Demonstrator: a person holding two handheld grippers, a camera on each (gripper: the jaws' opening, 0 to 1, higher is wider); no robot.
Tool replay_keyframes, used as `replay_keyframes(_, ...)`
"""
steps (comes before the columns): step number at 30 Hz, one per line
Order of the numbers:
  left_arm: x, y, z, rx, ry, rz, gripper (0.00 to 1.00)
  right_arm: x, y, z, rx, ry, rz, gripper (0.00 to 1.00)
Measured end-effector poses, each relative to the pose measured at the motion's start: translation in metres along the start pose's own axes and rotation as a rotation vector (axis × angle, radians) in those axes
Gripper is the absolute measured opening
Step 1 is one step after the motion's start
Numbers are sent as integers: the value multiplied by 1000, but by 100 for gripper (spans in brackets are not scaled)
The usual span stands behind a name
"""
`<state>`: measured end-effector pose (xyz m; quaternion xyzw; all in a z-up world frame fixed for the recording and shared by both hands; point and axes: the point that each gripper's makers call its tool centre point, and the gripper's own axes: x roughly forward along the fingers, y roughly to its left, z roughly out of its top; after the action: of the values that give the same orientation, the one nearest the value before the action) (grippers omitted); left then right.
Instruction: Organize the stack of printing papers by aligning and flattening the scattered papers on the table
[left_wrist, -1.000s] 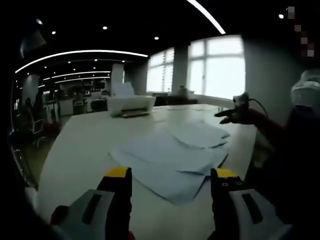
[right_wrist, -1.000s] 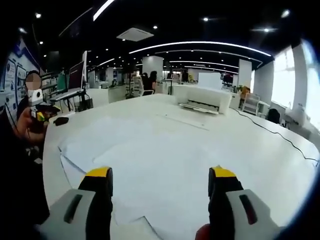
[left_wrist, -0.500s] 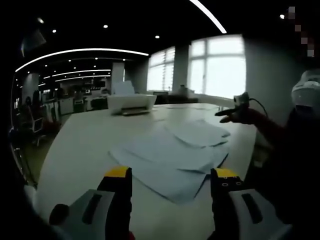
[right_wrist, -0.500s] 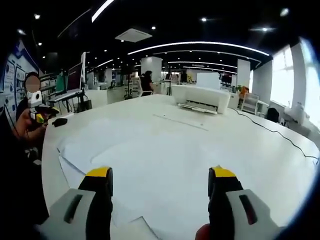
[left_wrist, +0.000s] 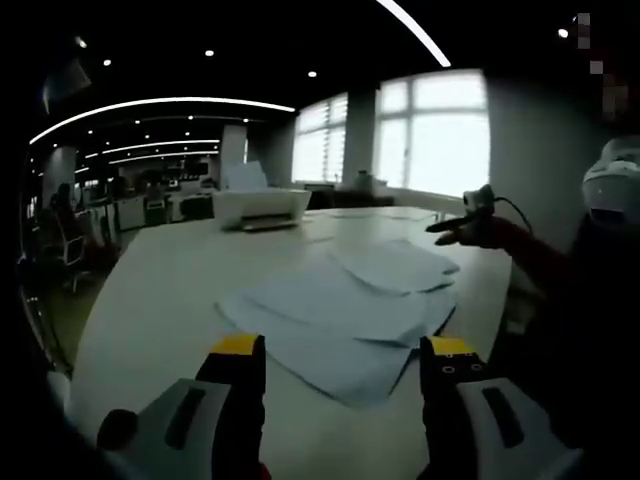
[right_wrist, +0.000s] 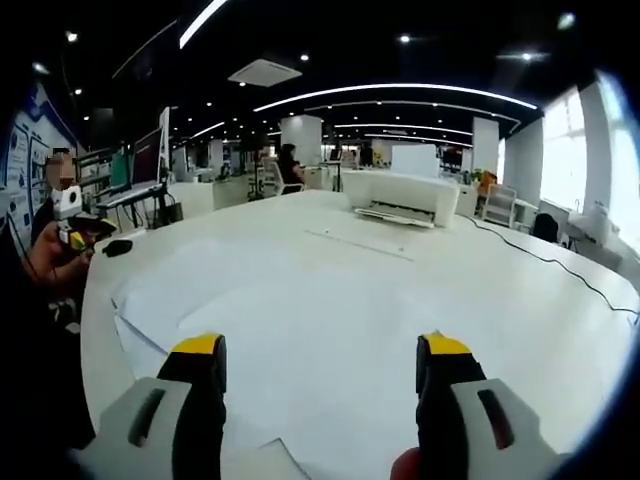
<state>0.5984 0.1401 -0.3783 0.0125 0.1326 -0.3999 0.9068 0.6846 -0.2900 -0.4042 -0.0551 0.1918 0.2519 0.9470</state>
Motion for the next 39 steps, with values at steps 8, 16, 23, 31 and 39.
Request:
replay_keyframes(8, -2, 0, 0, 4, 0, 0, 65, 3, -2, 3, -2, -4, -1, 73)
replay_keyframes(16, -3, -1, 0, 2, 2, 3, 64, 6, -6, 2, -6, 3, -4, 73)
replay_keyframes(23, -2, -1, -1, 2, 5, 1, 62, 6, -10, -1, 1, 2, -8, 73)
replay_keyframes(31, -2, -1, 5, 4, -5, -1, 62, 6, -13, -2, 7, 4, -10, 74)
replay_keyframes(39, -3, -3, 7, 18, -5, -4, 62, 6, -16, 2, 7, -1, -17, 74)
